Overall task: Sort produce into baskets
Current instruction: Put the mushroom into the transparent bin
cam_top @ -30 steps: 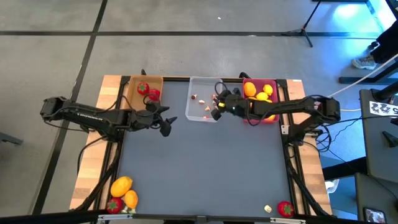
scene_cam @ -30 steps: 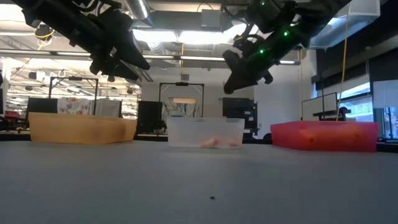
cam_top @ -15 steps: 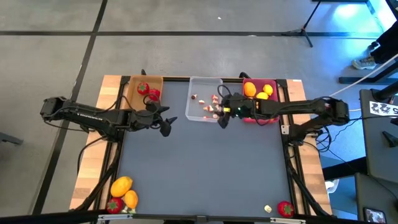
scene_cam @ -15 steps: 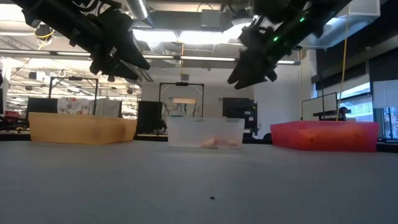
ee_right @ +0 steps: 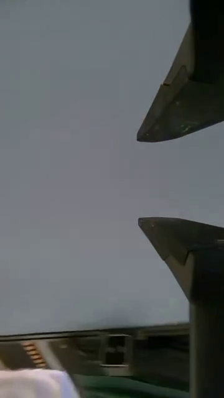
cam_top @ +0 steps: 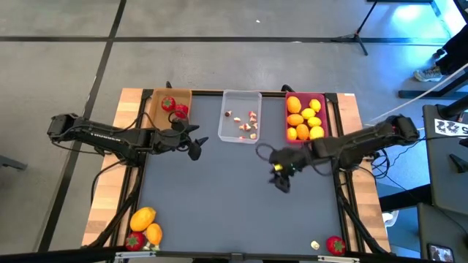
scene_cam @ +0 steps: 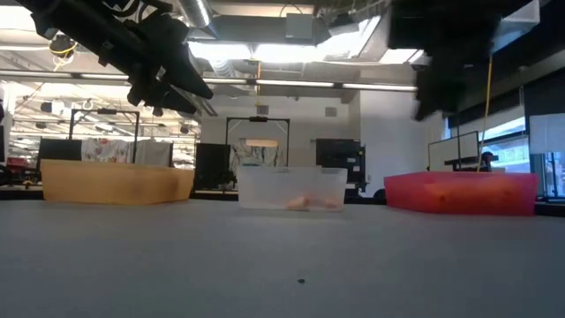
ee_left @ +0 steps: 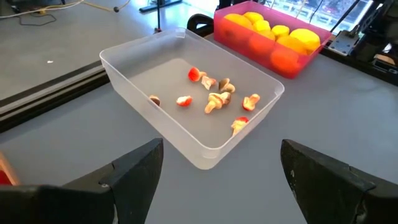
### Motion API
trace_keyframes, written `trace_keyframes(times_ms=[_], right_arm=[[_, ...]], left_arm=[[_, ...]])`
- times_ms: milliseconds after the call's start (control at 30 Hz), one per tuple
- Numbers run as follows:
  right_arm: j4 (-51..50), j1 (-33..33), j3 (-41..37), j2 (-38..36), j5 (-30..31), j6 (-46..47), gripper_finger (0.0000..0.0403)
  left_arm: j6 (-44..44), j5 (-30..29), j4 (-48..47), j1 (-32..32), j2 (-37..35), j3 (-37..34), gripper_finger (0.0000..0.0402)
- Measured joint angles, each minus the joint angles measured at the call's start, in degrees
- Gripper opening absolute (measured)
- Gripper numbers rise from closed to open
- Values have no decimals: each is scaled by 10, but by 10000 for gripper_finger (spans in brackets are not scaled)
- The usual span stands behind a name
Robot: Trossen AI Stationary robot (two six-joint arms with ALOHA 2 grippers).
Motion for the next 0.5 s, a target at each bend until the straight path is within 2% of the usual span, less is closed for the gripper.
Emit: trace_keyframes(times_ms=[167,500], right_arm=[[-32,78,0,0,0,106,204],[-31,225,0,0,23,304,204]], left_arm=[[0,0,0,0,0,0,318],[-2,0,0,0,0,0,318]])
